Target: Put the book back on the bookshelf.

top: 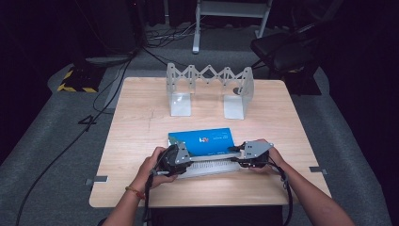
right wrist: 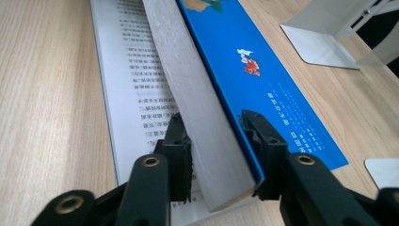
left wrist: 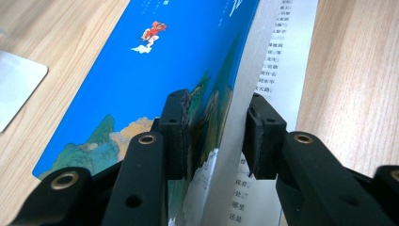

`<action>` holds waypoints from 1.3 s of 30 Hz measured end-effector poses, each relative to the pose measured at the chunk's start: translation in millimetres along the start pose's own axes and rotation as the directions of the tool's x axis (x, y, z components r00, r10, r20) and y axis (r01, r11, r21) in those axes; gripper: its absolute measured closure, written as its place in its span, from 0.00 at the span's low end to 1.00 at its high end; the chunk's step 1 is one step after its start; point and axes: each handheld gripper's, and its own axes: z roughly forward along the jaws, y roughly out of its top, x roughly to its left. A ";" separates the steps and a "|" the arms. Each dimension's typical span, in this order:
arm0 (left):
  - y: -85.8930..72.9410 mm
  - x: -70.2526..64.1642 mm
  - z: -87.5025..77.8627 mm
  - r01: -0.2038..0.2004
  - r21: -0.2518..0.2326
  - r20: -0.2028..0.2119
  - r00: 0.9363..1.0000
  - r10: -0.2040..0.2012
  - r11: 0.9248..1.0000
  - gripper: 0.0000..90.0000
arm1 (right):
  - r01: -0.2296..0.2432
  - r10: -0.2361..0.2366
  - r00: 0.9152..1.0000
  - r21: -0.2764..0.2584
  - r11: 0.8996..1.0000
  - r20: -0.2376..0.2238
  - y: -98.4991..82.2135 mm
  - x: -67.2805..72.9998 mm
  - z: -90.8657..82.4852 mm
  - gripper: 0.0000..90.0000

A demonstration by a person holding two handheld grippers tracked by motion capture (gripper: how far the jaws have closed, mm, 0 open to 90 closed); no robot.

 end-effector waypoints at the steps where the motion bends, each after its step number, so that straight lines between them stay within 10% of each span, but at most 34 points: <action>1: -0.3 1.6 -0.3 0.012 0.000 0.001 1.000 -0.012 1.000 0.69 | -0.001 0.001 1.000 0.020 1.000 0.012 3.8 1.8 0.3 0.75; 2: -0.8 6.1 -1.3 0.066 0.006 0.003 0.998 -0.066 0.998 0.66 | 0.021 -0.022 0.999 0.037 0.999 0.024 8.1 4.2 0.2 0.76; 8: 12.6 -2.3 -11.4 0.105 -0.008 -0.028 0.994 -0.106 0.994 0.46 | 0.039 -0.042 0.998 0.073 0.997 0.046 22.8 10.8 0.5 0.78; 17: 43.0 -27.3 6.6 0.052 0.001 -0.087 0.995 -0.051 0.999 0.32 | 0.086 -0.091 0.995 0.109 0.990 0.040 38.0 22.1 7.4 0.81; 27: 26.2 -18.4 21.5 0.018 0.054 -0.108 0.994 -0.012 0.998 0.66 | 0.054 -0.056 0.998 0.084 0.995 0.030 37.9 21.2 8.8 0.78; 33: 21.0 -13.1 20.5 0.027 0.024 -0.071 0.997 -0.026 0.999 0.69 | -0.023 0.023 1.000 0.003 1.000 -0.018 20.3 8.6 9.8 0.64; 39: 18.9 -9.5 18.2 0.052 -0.003 -0.055 0.997 -0.052 0.999 0.69 | 0.006 -0.006 1.000 -0.010 1.000 0.014 11.4 1.4 8.9 0.75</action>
